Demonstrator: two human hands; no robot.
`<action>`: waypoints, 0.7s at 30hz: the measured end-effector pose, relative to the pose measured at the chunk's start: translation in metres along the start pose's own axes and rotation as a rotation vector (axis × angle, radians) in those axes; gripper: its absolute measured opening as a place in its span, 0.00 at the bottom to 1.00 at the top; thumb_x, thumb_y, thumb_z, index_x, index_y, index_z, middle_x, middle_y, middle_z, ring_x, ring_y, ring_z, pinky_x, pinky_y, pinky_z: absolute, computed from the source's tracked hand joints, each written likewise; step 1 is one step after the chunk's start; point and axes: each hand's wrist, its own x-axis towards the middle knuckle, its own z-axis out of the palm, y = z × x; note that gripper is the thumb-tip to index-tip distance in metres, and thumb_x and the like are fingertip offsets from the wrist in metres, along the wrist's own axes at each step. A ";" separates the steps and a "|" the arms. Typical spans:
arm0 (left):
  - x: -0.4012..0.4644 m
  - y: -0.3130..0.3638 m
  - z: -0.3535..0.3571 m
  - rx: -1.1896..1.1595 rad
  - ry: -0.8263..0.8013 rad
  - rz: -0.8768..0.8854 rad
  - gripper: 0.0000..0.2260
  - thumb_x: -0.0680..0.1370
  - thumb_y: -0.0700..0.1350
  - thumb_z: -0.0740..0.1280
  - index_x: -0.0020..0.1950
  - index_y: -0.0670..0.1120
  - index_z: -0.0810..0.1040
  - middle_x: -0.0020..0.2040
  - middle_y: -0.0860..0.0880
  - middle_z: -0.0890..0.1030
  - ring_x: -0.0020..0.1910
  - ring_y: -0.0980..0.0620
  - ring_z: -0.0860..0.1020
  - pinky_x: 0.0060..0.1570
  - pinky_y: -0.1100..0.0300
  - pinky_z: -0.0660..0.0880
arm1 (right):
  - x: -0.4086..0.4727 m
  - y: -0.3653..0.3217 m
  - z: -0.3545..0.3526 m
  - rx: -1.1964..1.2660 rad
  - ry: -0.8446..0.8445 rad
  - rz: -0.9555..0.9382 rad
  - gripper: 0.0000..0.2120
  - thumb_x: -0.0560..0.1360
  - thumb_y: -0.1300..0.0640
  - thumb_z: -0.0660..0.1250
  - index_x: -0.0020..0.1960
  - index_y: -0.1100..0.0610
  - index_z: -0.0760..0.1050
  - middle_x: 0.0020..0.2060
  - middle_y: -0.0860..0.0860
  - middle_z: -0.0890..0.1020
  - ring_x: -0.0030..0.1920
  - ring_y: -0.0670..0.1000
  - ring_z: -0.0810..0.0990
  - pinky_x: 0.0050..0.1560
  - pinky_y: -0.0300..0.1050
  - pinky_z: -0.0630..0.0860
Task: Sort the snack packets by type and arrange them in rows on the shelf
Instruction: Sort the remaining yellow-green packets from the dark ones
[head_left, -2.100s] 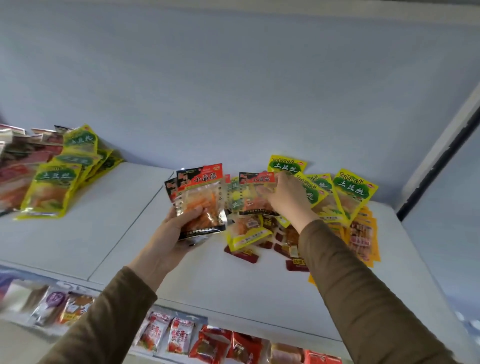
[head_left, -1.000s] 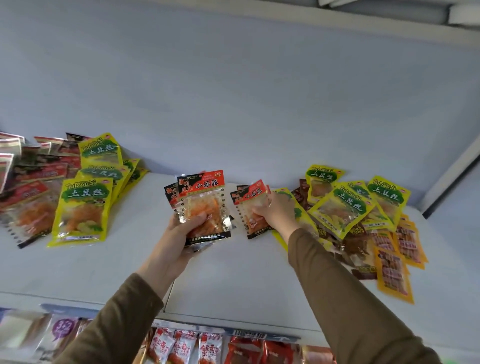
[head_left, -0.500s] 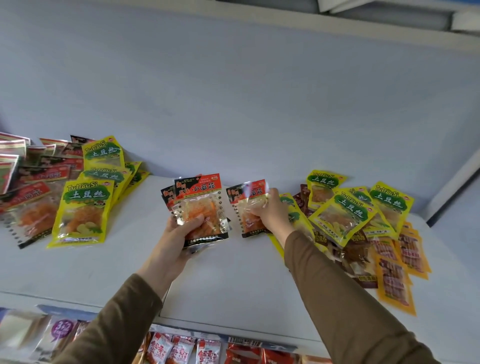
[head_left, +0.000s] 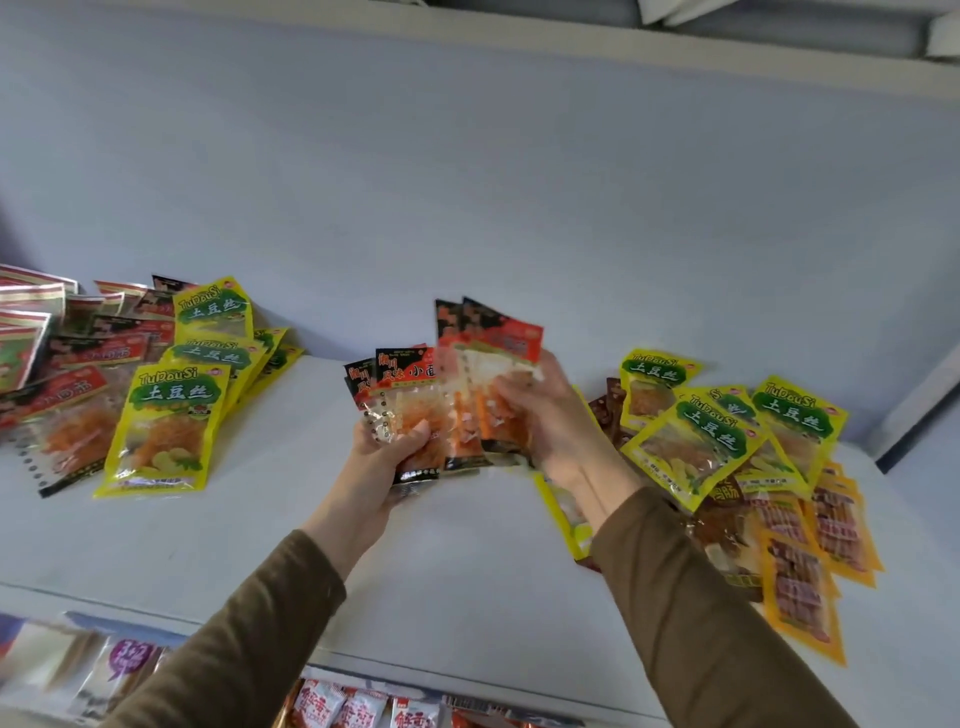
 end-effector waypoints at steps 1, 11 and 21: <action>-0.001 0.001 0.005 0.002 -0.012 0.000 0.25 0.75 0.55 0.74 0.70 0.55 0.71 0.61 0.44 0.84 0.55 0.45 0.84 0.54 0.45 0.81 | 0.000 0.007 0.007 -0.023 0.024 0.018 0.27 0.73 0.67 0.74 0.68 0.54 0.71 0.53 0.59 0.82 0.47 0.57 0.86 0.43 0.54 0.83; -0.010 0.010 0.028 0.020 -0.079 -0.056 0.37 0.66 0.63 0.79 0.69 0.58 0.66 0.61 0.47 0.84 0.56 0.42 0.85 0.46 0.46 0.83 | 0.003 0.048 0.025 -0.337 0.206 -0.066 0.25 0.74 0.59 0.76 0.63 0.44 0.67 0.55 0.47 0.81 0.55 0.48 0.82 0.55 0.49 0.82; 0.013 0.018 -0.003 -0.013 -0.030 -0.075 0.30 0.72 0.32 0.73 0.69 0.49 0.66 0.54 0.40 0.86 0.52 0.39 0.86 0.43 0.52 0.83 | 0.017 0.056 0.022 -0.309 0.047 0.343 0.49 0.67 0.31 0.74 0.80 0.44 0.56 0.75 0.49 0.70 0.73 0.53 0.70 0.71 0.53 0.67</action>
